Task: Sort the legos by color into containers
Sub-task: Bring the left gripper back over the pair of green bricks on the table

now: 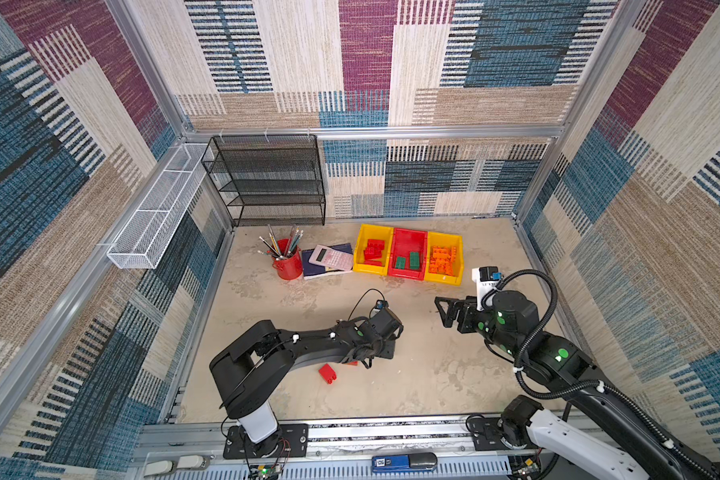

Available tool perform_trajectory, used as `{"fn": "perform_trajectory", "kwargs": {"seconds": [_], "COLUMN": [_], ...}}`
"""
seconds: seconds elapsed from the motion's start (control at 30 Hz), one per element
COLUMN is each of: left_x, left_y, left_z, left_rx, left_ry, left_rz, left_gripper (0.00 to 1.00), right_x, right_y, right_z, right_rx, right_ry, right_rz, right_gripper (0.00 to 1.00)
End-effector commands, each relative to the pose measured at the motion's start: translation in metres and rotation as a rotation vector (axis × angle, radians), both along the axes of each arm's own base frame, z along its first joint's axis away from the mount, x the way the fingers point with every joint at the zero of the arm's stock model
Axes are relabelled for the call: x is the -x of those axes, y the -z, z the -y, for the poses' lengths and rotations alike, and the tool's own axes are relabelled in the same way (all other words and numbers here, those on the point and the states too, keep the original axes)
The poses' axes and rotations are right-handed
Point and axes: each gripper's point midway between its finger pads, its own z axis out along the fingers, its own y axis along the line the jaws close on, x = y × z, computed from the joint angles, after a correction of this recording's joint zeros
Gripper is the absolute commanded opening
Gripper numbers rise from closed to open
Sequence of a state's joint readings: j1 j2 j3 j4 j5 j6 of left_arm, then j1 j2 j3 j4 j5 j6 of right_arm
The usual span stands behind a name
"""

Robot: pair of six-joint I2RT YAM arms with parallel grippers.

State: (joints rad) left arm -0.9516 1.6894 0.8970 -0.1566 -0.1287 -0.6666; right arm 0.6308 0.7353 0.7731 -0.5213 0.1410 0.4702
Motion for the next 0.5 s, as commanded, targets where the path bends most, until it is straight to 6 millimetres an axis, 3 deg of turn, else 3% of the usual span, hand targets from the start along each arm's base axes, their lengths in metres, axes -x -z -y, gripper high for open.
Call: {"fn": "perform_trajectory", "kwargs": {"seconds": [0.0, 0.23, 0.47], "left_x": [-0.015, -0.041, -0.04], "left_y": [-0.003, 0.001, -0.016], "left_z": [-0.005, -0.011, 0.0], "left_rx": [-0.001, 0.004, 0.044], "left_ry": [0.003, -0.004, 0.025], "left_rz": [0.039, 0.024, 0.009], "left_gripper": [0.47, 0.46, 0.5], "right_x": [-0.003, -0.007, -0.007], "right_y": [0.0, 0.005, 0.004], "right_z": [0.0, -0.004, 0.0], "right_rx": [0.007, 0.017, 0.025], "right_ry": [0.008, 0.003, 0.019], "right_rz": [0.001, -0.009, -0.011], "right_gripper": [1.0, 1.0, 1.0]}}
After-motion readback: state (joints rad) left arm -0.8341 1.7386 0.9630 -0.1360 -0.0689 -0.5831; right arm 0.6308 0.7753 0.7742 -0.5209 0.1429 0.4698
